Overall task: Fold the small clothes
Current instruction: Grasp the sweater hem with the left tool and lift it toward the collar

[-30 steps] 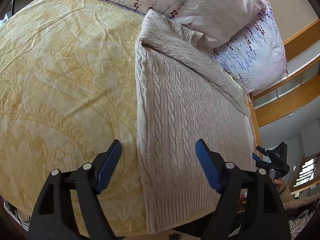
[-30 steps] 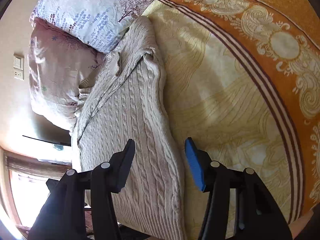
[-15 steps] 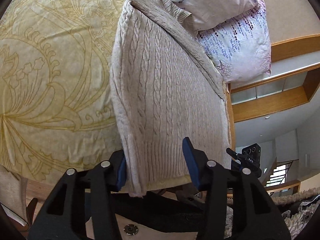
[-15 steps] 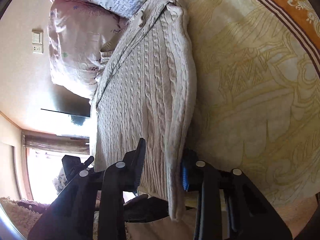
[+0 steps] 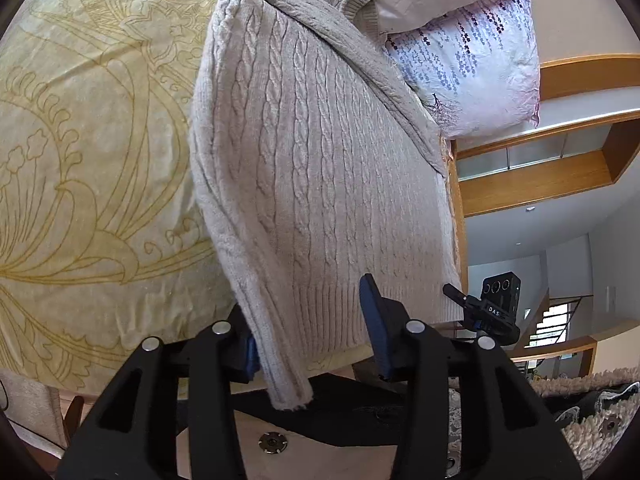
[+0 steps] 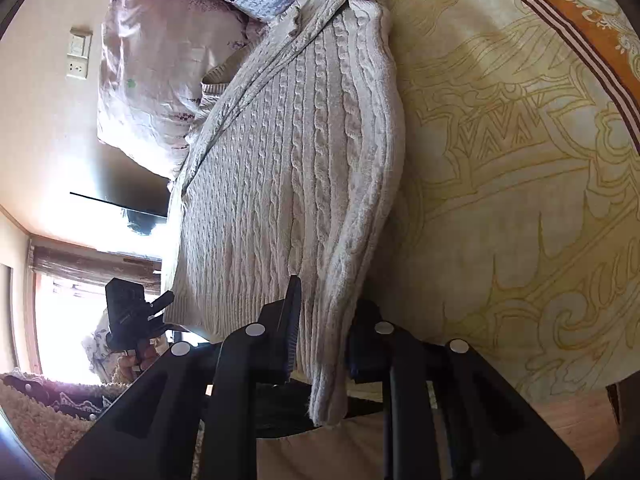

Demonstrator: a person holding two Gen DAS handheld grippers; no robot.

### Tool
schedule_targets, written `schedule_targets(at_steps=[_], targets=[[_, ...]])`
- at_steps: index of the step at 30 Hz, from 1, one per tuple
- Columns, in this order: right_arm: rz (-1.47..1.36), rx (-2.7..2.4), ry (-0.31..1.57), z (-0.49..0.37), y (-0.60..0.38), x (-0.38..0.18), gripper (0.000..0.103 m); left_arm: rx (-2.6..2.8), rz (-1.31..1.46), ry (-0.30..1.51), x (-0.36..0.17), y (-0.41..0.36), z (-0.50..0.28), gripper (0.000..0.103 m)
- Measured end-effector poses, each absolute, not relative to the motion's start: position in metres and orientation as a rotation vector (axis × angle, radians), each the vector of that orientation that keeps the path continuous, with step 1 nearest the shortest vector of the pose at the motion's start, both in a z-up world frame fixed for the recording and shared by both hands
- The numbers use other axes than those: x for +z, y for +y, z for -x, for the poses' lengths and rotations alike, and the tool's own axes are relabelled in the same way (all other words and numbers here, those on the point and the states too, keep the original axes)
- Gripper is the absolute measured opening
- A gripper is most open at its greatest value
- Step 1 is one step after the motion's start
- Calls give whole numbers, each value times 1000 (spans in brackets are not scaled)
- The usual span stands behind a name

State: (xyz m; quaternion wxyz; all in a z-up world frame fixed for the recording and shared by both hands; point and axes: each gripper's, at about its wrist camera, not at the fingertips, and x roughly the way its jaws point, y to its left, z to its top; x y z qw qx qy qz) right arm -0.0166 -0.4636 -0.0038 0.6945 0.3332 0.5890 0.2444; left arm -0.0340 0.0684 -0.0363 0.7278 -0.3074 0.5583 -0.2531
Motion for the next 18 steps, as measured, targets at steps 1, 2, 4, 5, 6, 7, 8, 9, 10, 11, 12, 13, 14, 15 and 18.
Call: schedule_targets(at_steps=[1, 2, 4, 5, 6, 7, 8, 9, 10, 11, 12, 13, 14, 15, 18], targets=[[-745, 542, 1317, 17, -464, -4, 10, -557, 664, 1231, -35, 66, 33, 43], [-747, 534, 1322, 17, -466, -6, 8, -555, 656, 1231, -35, 65, 32, 41], [-732, 530, 1310, 18, -466, -5, 8, -541, 641, 1235, -35, 64, 31, 30], [-706, 532, 1300, 18, -463, -2, 8, -534, 635, 1241, -37, 65, 30, 12], [-694, 541, 1288, 17, -462, 0, 8, -531, 638, 1241, -38, 66, 29, 7], [-706, 555, 1270, 17, -461, 2, 8, -538, 653, 1231, -39, 67, 29, 7], [-727, 570, 1245, 16, -462, 4, 8, -553, 672, 1216, -38, 69, 29, 7], [-749, 580, 1213, 15, -463, 8, 8, -569, 686, 1198, -36, 70, 29, 6], [-773, 589, 1184, 12, -464, 12, 8, -584, 692, 1175, -31, 71, 27, 6], [-803, 599, 1158, 9, -466, 15, 8, -599, 695, 1153, -27, 72, 26, 6], [-832, 605, 1129, 5, -468, 18, 8, -611, 698, 1129, -22, 72, 23, 6], [-853, 607, 1103, 1, -470, 21, 8, -620, 702, 1107, -17, 73, 19, 6], [-878, 611, 1078, -4, -471, 24, 8, -626, 707, 1085, -13, 75, 15, 6], [-907, 615, 1047, -9, -473, 27, 8, -628, 717, 1061, -9, 76, 10, 6], [-982, 631, 950, -25, -476, 38, 8, -622, 771, 976, 3, 87, -4, 6]])
